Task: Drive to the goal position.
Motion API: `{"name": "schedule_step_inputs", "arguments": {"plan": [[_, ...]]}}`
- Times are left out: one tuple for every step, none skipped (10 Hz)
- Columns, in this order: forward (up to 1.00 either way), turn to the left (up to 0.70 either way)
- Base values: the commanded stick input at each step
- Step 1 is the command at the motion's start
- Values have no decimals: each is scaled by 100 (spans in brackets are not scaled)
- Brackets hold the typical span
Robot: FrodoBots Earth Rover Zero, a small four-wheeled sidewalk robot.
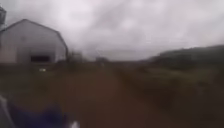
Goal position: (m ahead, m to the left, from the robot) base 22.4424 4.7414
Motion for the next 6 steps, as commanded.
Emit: {"name": "schedule_step_inputs", "arguments": {"plan": [[70, 32], [70, 35], [70, 30], [70, 19], [70, 7], [70, 0]]}}
